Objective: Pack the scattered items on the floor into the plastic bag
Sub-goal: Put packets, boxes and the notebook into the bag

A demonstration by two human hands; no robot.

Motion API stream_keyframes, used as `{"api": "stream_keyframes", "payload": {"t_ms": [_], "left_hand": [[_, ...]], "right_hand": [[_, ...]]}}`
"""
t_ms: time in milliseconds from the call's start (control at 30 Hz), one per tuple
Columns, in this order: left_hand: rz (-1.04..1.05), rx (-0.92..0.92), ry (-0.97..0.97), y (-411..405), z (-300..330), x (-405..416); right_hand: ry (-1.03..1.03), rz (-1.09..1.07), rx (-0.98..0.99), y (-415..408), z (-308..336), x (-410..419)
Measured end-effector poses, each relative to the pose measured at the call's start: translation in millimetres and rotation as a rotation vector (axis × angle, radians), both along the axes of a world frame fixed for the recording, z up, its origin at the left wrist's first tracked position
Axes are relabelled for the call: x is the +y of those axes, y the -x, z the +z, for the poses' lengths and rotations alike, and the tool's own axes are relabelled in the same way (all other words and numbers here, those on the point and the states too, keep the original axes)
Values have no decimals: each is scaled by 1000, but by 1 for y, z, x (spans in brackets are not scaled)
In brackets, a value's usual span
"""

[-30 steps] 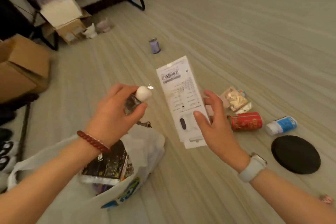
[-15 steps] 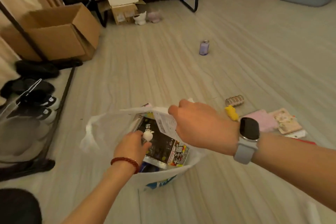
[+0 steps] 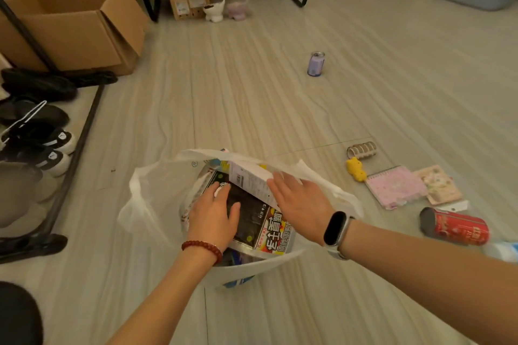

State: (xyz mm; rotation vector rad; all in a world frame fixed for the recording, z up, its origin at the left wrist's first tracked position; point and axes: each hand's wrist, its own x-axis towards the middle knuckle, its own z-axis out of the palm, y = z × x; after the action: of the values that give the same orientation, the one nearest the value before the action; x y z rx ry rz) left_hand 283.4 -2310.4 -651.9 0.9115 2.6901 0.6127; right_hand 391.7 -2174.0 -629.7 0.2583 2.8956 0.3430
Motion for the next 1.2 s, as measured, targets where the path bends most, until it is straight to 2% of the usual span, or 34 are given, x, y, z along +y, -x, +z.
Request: {"api": "stream_keyframes", "payload": {"t_ms": [100, 167, 267, 367, 467, 533, 600, 733, 867, 1000, 1067, 1133, 1200], "left_hand": [[-51, 68, -13, -8, 10, 8], [-71, 81, -33, -10, 15, 11], [-105, 114, -111, -11, 25, 11], [-148, 177, -293, -17, 44, 19], [-162, 205, -507, -29, 80, 36], [-217, 246, -607, -39, 101, 50], [-305, 269, -630, -52, 113, 66], [-554, 327, -539, -92, 115, 110], [-868, 374, -336, -146, 98, 164], [-1097, 274, -18, -213, 54, 208], [-1095, 172, 137, -252, 20, 219], [-970, -32, 227, -293, -19, 218], [-805, -256, 303, -332, -59, 208]], "right_hand": [[-365, 78, -151, 4, -6, 13], [-481, 90, -240, 4, -11, 19], [-297, 78, -101, -4, 1, 24], [128, 253, 214, -27, 29, 24], [280, 434, 473, -65, 60, 26], [324, 426, 596, -89, 72, 33], [308, 302, 663, -113, 73, 49], [290, -2, 714, -169, 57, 86], [334, -379, 780, -236, 38, 117], [418, -846, 882, -314, -2, 133], [438, -1162, 843, -359, -37, 132], [472, -1490, 785, -397, -72, 118], [550, -1713, 742, -418, -102, 98]]}}
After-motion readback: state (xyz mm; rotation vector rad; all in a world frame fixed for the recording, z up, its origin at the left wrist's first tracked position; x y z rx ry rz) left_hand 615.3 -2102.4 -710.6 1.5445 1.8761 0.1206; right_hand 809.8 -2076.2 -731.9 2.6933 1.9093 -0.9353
